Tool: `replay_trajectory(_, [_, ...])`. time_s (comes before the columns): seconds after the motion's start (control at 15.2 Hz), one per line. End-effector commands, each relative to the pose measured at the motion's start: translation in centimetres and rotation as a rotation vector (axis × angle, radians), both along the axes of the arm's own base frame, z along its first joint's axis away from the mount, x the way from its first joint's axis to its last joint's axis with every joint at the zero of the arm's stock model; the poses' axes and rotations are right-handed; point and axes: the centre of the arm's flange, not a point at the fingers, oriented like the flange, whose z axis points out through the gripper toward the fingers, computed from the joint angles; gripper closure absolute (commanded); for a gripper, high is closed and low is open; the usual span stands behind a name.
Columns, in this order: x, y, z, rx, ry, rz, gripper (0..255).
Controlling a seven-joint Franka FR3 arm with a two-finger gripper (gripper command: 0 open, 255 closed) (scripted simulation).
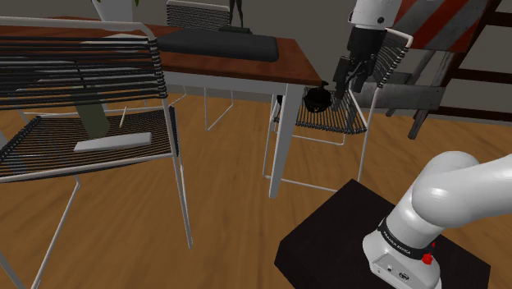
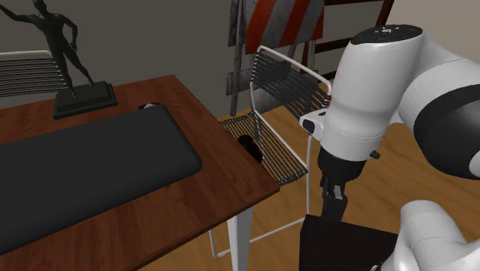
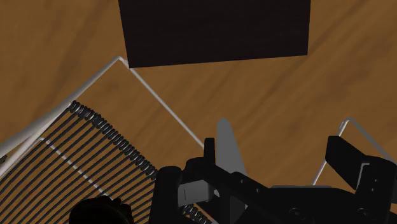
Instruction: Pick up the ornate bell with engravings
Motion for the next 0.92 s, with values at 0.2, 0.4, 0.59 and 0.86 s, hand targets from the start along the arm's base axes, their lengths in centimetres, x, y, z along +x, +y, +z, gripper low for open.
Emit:
replay_trajectory(0.2, [2.8, -2.9, -0.5, 0.002, 0.009, -0.003, 0])
replay_trajectory(0.4, [5.6, -5.9, -1.1, 0.004, 0.018, -0.006, 0])
replay_trajectory(0.59, [8.3, -8.8, -1.7, 0.006, 0.028, -0.010, 0])
replay_trajectory(0.86, [12.0, -12.8, -2.5, 0.009, 0.040, -0.014, 0])
